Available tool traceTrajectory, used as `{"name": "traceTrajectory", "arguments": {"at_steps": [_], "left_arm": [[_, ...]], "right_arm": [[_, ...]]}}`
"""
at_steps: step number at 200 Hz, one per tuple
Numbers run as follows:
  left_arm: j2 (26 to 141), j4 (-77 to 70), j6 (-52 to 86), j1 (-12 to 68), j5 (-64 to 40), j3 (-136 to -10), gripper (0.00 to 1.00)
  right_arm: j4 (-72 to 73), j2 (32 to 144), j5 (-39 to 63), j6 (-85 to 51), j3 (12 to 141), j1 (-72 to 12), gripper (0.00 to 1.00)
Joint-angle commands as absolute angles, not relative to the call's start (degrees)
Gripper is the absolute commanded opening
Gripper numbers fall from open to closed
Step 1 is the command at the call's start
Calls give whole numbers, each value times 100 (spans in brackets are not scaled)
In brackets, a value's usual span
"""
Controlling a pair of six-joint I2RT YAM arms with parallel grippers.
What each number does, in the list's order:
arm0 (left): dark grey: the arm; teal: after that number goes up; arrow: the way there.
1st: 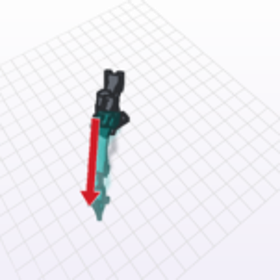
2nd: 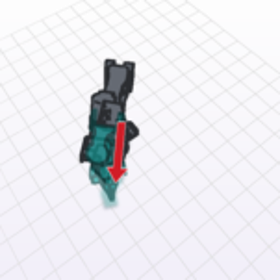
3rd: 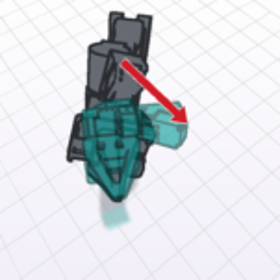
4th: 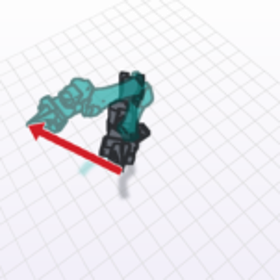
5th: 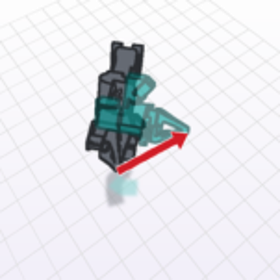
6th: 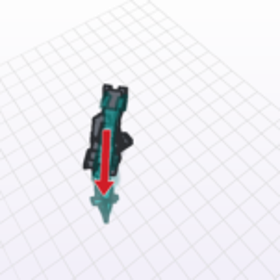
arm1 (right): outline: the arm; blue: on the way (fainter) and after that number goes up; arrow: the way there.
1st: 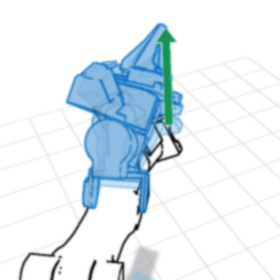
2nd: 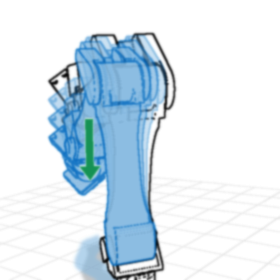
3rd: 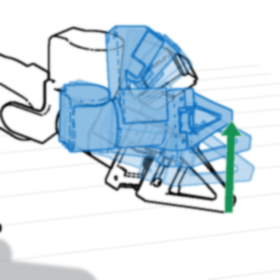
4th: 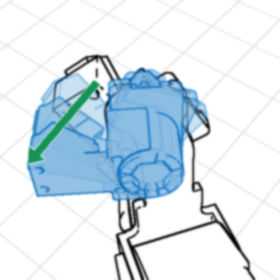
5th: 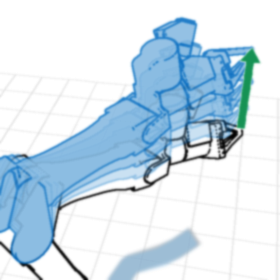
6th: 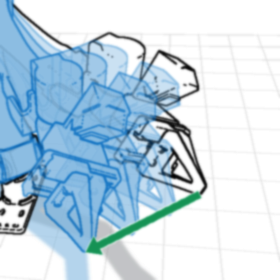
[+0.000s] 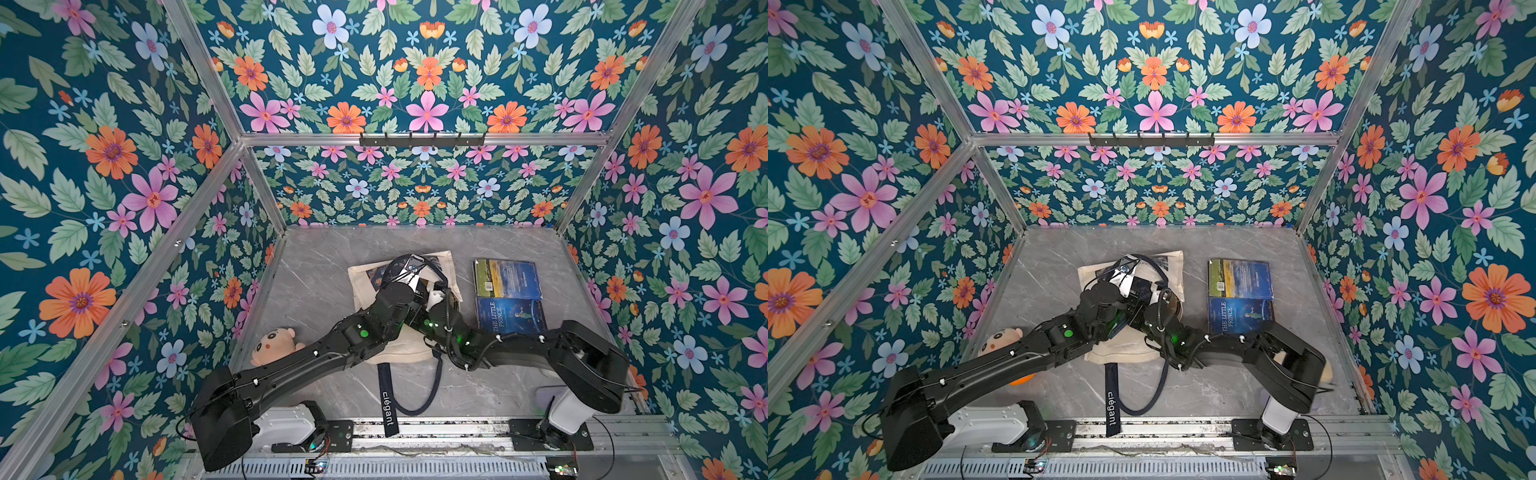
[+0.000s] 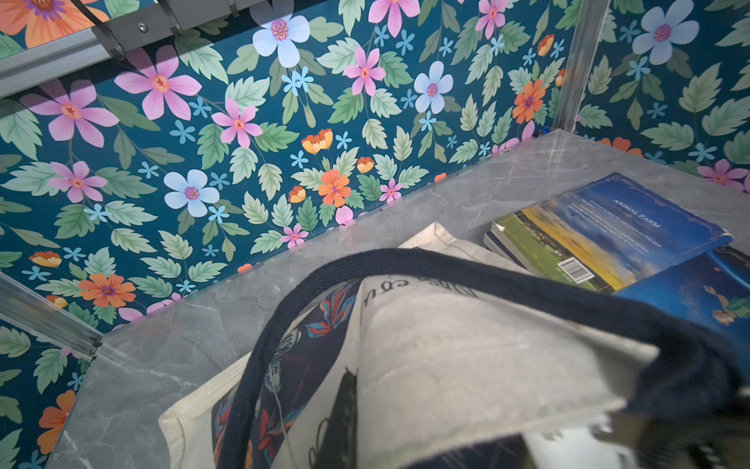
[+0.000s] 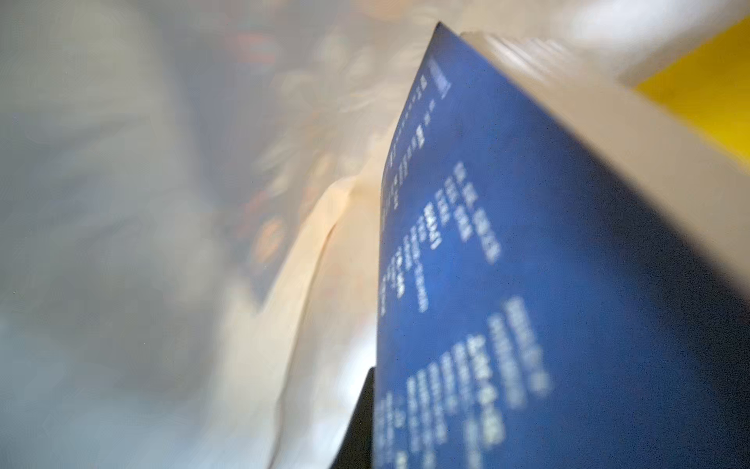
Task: Take out the books from the canvas bag
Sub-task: Pick up the book from the canvas bag, then place the book on the book.
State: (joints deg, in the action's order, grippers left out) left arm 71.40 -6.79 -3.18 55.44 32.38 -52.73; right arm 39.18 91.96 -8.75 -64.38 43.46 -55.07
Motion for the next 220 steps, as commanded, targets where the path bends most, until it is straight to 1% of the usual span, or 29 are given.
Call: {"name": "traceTrajectory", "arguments": {"at_steps": [1,45,99,150,181,220], "left_arm": [[7150,-785,-176,5528,3609,-5350,0],[7182,-736,-81,5510,3737,-5396,0],[7194,-690,-41,5476,3742,-5436,0],[7241,-574,-143,5458,3648,-5489,0],[7278,-504,-185,5401,3531,-5528,0],[7154,-693,-365,5317,3374,-5396,0]], "right_arm": [[3809,8608,-641,-6051,3987,-5493,0],[2962,6933,-685,-5476,3357,-5598,0],[1664,4712,-1293,-5294,2602,-5593,0],[292,2837,-2485,-5037,2322,-5592,0],[-146,2211,-3094,-4909,2235,-5589,0],[-589,2067,-3769,-4969,2174,-5423,0]]}}
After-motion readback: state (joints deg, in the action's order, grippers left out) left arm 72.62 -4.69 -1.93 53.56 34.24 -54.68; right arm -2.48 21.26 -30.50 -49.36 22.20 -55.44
